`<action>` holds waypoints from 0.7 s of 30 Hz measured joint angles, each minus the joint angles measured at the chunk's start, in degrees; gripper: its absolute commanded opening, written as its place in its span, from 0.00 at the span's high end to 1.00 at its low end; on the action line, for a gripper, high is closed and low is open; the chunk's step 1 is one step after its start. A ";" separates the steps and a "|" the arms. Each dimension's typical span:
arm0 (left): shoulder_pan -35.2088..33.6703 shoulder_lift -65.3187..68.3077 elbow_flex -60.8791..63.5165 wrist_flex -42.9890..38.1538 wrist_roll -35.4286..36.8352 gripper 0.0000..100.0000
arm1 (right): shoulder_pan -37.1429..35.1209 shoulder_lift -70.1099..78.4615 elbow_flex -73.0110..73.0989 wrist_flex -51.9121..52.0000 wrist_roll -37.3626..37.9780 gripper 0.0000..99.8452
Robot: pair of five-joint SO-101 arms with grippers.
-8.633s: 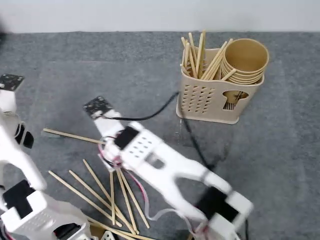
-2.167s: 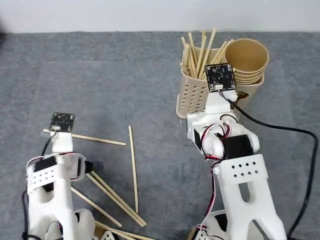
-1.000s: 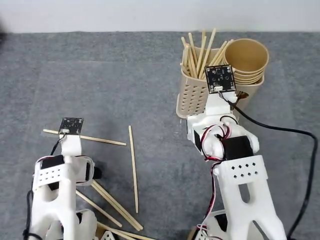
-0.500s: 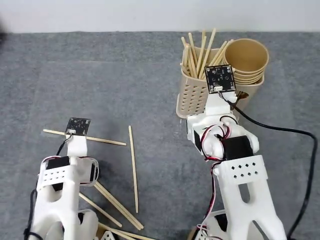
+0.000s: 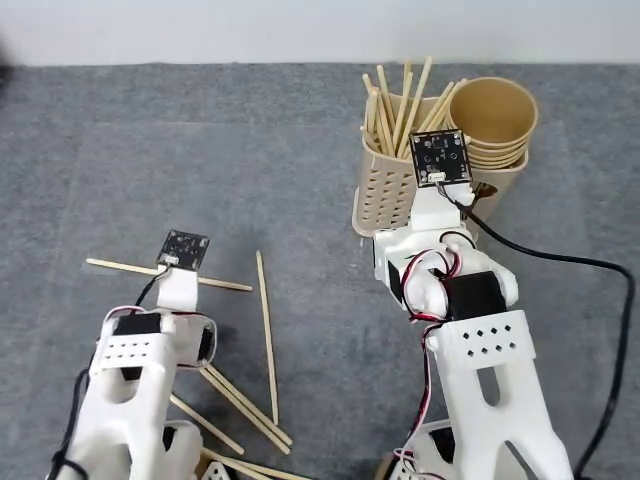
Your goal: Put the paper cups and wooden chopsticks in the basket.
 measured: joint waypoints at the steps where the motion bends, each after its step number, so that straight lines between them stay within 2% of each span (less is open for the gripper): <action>1: 0.79 0.00 -0.18 -0.62 1.49 0.95 | 0.00 0.00 0.00 0.00 0.00 0.91; 9: 7.30 0.00 -4.13 -3.96 7.74 0.95 | 0.00 0.00 0.00 0.00 0.00 0.91; 13: 6.77 0.00 -9.49 0.62 7.91 0.95 | 0.00 0.00 0.00 0.00 0.00 0.91; 18: 0.44 0.09 -19.96 11.69 7.91 0.95 | -0.26 0.00 0.00 2.37 1.05 0.91; 21: -6.68 0.09 -26.81 15.65 6.15 0.95 | -4.31 0.00 -0.97 7.38 2.02 0.91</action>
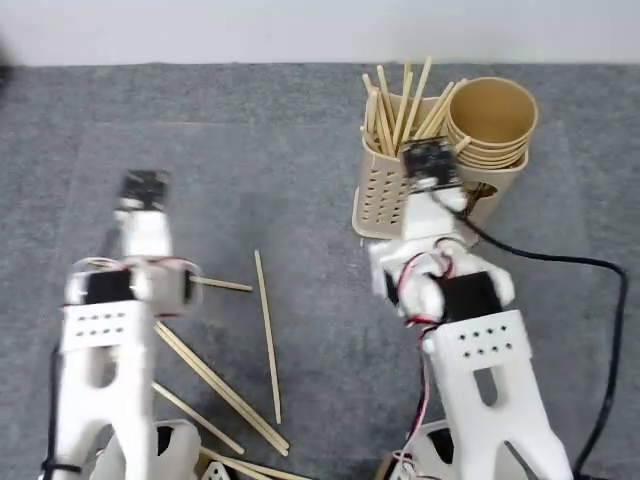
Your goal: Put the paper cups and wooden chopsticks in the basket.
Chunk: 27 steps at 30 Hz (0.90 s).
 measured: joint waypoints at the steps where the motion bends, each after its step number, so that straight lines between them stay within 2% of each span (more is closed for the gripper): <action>1: -2.73 0.00 -2.11 0.44 -1.05 0.95 | -1.58 0.00 -0.79 1.58 0.18 0.91; 9: -26.46 0.00 -12.75 -0.26 -5.80 0.95 | -20.57 -0.09 -2.37 7.03 0.35 0.90; 12: -32.70 0.00 -12.92 -2.73 -5.89 0.95 | -28.04 1.49 -2.37 7.12 -0.88 0.83; 15: -36.13 0.00 -12.13 -5.10 -5.89 0.95 | -33.76 5.71 -2.37 7.12 -3.08 0.77; 22: -39.38 0.00 -6.95 -10.37 -6.33 0.95 | -46.51 19.52 -2.37 1.41 -3.96 0.81; 27: -42.73 0.00 -4.75 -13.63 -6.24 0.95 | -49.93 27.87 -2.37 -6.42 -3.96 0.82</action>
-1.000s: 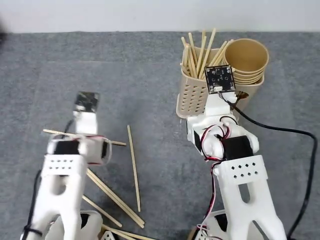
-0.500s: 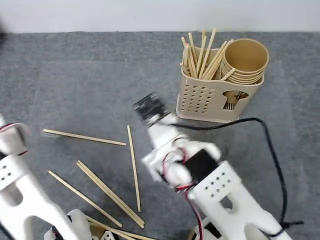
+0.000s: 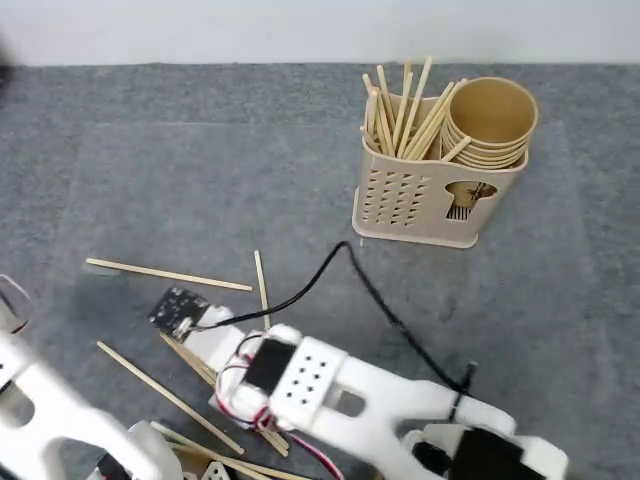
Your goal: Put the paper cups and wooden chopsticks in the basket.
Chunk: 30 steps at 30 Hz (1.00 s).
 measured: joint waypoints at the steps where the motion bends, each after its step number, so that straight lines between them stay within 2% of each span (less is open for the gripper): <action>1: -0.62 0.00 0.44 -0.26 0.00 0.95 | -0.26 1.67 0.00 -1.32 0.00 0.82; 7: -1.41 0.00 1.49 -0.79 0.00 0.95 | -1.23 11.25 0.00 -7.74 0.00 0.82; 10: -1.49 0.00 1.49 -0.79 0.00 0.95 | -2.73 14.77 -0.09 -10.55 -2.37 0.82; 18: -1.49 0.00 1.49 -0.79 0.00 0.95 | -2.90 15.91 -0.18 -11.34 -3.96 0.82; 25: -1.49 0.00 1.49 -0.79 0.00 0.95 | -0.18 15.91 -0.18 -11.34 -3.34 1.00; 30: -1.49 0.00 1.49 -0.79 0.00 0.95 | 3.60 16.97 -0.44 -11.34 -0.53 0.99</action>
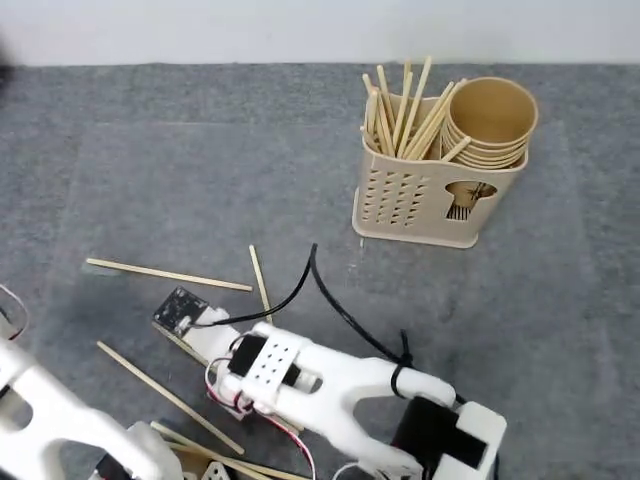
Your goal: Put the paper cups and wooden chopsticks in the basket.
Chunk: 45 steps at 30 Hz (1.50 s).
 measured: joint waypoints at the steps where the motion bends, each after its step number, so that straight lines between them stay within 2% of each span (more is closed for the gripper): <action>1: 0.00 0.00 0.00 0.00 0.00 0.95 | 0.62 0.88 -0.44 0.00 0.18 0.99; 11: 0.00 0.00 0.00 0.00 0.00 0.95 | 2.29 0.35 -1.23 0.88 1.93 0.99; 27: 0.00 0.00 0.00 0.00 0.00 0.95 | 11.87 -25.23 -0.88 11.96 5.19 0.99; 32: 0.00 0.00 0.09 0.00 0.00 0.95 | 19.43 -32.53 -10.20 16.35 8.00 0.99; 38: 0.09 0.00 1.93 0.00 0.00 0.95 | 31.82 -32.79 -25.49 16.35 11.25 0.99; 41: 0.09 0.00 1.93 0.00 -0.09 0.95 | 36.57 -30.59 -30.33 12.66 12.40 0.99; 45: 0.09 0.00 1.93 0.00 -0.09 0.95 | 42.81 -29.10 -31.30 2.46 12.57 0.99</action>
